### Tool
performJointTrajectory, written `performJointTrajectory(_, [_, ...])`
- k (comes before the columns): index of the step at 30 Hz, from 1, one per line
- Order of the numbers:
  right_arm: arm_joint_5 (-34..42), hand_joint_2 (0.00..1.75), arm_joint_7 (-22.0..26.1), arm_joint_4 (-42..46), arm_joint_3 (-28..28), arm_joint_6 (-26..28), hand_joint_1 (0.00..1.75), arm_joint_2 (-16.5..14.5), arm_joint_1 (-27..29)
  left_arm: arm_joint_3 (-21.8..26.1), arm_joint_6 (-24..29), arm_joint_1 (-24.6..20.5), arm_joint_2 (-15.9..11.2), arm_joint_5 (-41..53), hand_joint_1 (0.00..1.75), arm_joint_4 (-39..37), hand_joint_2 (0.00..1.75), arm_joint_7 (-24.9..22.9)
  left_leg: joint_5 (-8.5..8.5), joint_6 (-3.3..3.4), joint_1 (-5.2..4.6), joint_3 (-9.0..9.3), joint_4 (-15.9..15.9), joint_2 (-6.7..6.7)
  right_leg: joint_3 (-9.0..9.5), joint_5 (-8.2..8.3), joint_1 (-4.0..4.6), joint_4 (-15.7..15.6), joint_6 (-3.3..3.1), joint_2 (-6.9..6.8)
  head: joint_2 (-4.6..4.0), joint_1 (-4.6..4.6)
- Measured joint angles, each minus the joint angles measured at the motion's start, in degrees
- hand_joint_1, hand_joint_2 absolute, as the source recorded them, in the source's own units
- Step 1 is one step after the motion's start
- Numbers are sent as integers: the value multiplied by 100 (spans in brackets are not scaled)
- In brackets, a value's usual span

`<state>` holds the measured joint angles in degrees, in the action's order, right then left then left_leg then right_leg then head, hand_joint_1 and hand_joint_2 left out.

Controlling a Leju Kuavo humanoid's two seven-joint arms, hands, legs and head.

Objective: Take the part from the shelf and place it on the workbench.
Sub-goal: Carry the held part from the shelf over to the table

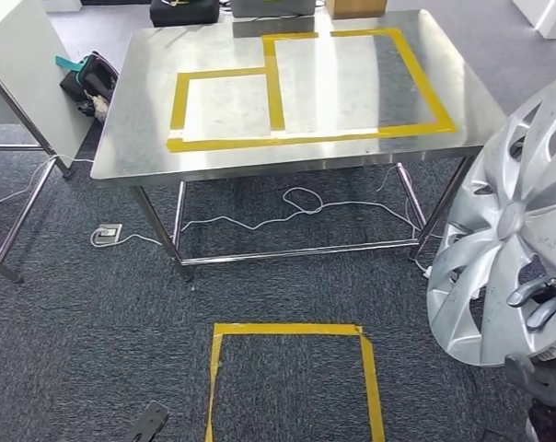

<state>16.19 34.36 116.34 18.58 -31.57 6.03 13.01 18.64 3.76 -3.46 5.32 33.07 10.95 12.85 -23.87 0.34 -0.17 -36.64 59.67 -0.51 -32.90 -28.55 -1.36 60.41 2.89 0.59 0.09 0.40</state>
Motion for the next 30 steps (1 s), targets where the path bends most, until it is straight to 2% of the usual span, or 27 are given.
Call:
performJointTrajectory(2, [-1,175,0,0,-2,1,175,0,1,0,0,-4,3,0,0,0,175,4,-40,-7,-1,30,-74,-5,21,-8,-1,-50,72,-6,1,3])
performJointTrajectory(4, [-1,175,1,0,-4,1,175,0,-4,1,0,5,4,1,0,0,175,11,-39,35,18,83,-137,-16,-8,-95,-4,38,130,-16,1,17])
performJointTrajectory(5, [-1,175,2,0,-5,1,175,0,-8,2,0,5,3,2,0,0,175,13,-40,60,28,115,-164,-19,-105,-209,-2,245,142,-17,2,31])
performJointTrajectory(7, [0,175,5,0,-7,0,175,0,-13,4,0,4,2,2,0,0,175,16,-66,105,17,148,-171,-21,-479,-509,7,953,148,-19,2,53])
performJointTrajectory(8, [-1,175,7,-2,-7,0,175,0,-10,4,-2,6,4,2,0,0,175,16,-80,120,8,160,-169,-22,-677,-600,13,1284,153,-18,2,56])
performJointTrajectory(9, [-1,175,8,-3,-8,1,175,0,-6,4,-5,10,7,2,0,0,175,16,-96,131,0,175,-169,-25,-811,-603,18,1470,156,-18,2,56])
performJointTrajectory(10, [-1,175,8,-5,-8,1,175,0,-4,4,-9,14,8,2,0,0,175,16,-114,134,-4,198,-168,-29,-845,-496,22,1451,157,-18,2,57])
performJointTrajectory(11, [-2,175,7,-7,-9,2,175,0,-3,4,-13,17,9,2,0,0,175,16,-134,128,-5,231,-167,-37,-761,-288,22,1203,152,-19,2,57])
performJointTrajectory(12, [-2,175,8,-6,-9,2,175,0,-5,4,-15,17,11,2,0,0,175,16,-158,115,-4,269,-166,-44,-602,-47,21,821,145,-19,2,57])
performJointTrajectory(13, [-2,175,7,-7,-10,1,175,0,-11,4,-15,15,11,2,0,0,175,16,-185,91,-16,299,-158,-51,-422,126,23,441,137,-18,1,57])
performJointTrajectory(14, [-2,175,9,-7,-12,-1,175,0,-16,4,-15,11,11,2,0,0,175,16,-205,65,-26,314,-149,-57,-275,230,26,150,117,-12,2,52])
performJointTrajectory(15, [-1,175,10,-7,-14,-2,175,0,-20,4,-15,9,10,2,0,0,175,16,-215,38,-35,316,-144,-60,-194,251,31,-3,95,-6,2,48])
performJointTrajectory(19, [-1,175,10,-6,-17,1,175,0,-15,4,-15,11,4,2,0,0,175,16,-274,-69,-28,291,-90,-51,-144,218,27,-81,-42,1,2,23])
performJointTrajectory(21, [0,175,10,-5,-17,2,175,0,-21,4,-15,7,6,2,0,0,175,19,-503,-137,-10,89,332,-32,-109,211,7,-105,-100,-13,2,2])
performJointTrajectory(23, [1,175,11,-6,-17,-1,175,0,-25,4,-15,11,13,2,0,0,175,20,-792,-185,16,-317,1070,-25,-94,191,5,-106,-133,-24,2,-13])
performJointTrajectory(24, [0,175,10,-7,-17,-2,175,0,-24,4,-15,16,14,2,0,0,175,20,-846,-198,28,-487,1341,-24,-87,181,3,-106,-138,-25,2,-14])
performJointTrajectory(25, [0,175,10,-7,-17,-3,175,0,-23,4,-15,19,14,2,0,0,175,20,-785,-204,36,-568,1421,-24,-75,169,0,-105,-136,-24,2,-13])
performJointTrajectory(26, [0,175,9,-7,-17,-3,175,0,-22,4,-15,19,13,2,0,0,175,20,-623,-204,43,-541,1291,-23,-55,154,-6,-105,-127,-23,2,-14])
performJointTrajectory(28, [1,175,9,-6,-17,-3,175,0,-22,4,-15,16,14,2,0,0,175,20,-191,-196,53,-240,602,-11,4,111,-17,-104,-79,-19,2,-15])
performJointTrajectory(29, [1,175,9,-5,-17,-3,175,0,-24,4,-15,12,16,2,0,0,175,20,-75,-183,51,-77,254,-7,21,85,-12,-96,-43,-14,2,-22])
performJointTrajectory(30, [1,175,10,-5,-18,-6,175,0,-25,4,-16,7,19,2,0,0,175,20,-29,-164,46,32,23,-3,31,67,-4,-99,-7,-11,2,-22])
